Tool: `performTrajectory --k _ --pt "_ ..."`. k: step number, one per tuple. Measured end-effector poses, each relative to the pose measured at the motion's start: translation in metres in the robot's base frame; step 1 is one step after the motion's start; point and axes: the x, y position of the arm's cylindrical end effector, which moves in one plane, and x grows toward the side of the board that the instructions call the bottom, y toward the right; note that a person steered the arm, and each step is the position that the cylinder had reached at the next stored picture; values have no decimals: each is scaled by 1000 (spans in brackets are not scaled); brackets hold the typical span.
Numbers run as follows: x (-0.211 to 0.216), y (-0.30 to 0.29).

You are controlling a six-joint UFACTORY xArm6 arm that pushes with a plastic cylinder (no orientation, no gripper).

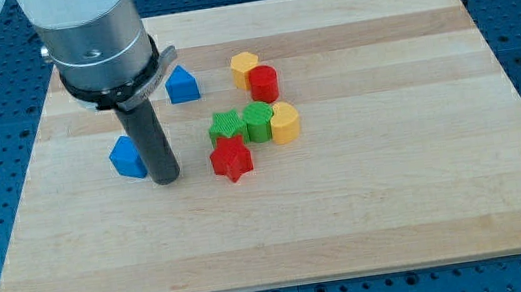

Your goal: Push the blue cube slightly up

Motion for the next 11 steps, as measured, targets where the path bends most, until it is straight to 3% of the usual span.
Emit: performTrajectory --k 4,6,11 --pt "28 -27" --pt "-17 -31" --pt "-61 -38"
